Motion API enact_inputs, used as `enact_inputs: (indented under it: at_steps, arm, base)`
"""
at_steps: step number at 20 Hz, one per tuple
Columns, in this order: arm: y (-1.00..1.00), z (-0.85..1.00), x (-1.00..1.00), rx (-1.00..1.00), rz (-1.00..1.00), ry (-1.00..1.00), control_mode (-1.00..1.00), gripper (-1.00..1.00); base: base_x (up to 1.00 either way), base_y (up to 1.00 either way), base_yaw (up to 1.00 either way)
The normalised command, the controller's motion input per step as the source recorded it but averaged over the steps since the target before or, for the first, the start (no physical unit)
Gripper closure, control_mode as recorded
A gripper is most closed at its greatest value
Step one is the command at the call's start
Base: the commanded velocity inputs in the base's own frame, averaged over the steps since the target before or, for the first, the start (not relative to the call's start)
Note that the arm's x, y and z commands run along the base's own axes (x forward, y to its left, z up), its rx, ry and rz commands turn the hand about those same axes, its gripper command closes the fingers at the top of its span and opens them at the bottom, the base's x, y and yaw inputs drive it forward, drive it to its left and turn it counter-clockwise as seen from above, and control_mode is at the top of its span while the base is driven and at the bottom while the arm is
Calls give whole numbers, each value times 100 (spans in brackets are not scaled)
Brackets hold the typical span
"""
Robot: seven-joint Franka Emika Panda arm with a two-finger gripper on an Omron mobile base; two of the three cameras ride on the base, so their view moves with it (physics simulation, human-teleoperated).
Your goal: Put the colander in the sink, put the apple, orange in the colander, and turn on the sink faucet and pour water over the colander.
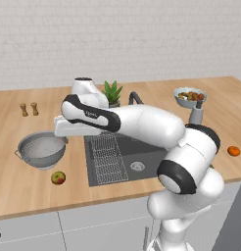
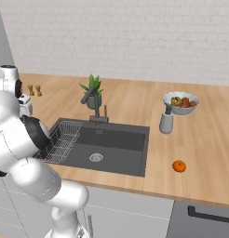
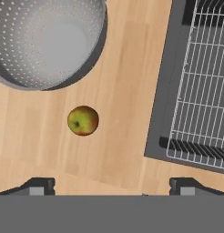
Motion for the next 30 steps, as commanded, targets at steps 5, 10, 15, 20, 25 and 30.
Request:
enact_inputs:
  at_steps: [5, 10, 15, 20, 25, 30]
  arm:
    - [40, -49, 2, 7, -4, 0, -100, -100]
    - [12, -15, 0, 0, -3, 0, -100, -100]
    - [3, -14, 24, 0, -11, 0, -100, -100]
    - [3, -25, 38, 0, -18, 0, -100, -100]
    - [13, -12, 34, 0, -15, 0, -100, -100]
    - [22, 0, 25, 0, -7, 0, -100, -100]
  base:
    - [0, 0, 0]
    - [0, 0, 0]
    - [0, 0, 0]
    - [0, 0, 0]
    - [0, 0, 0]
    - [0, 0, 0]
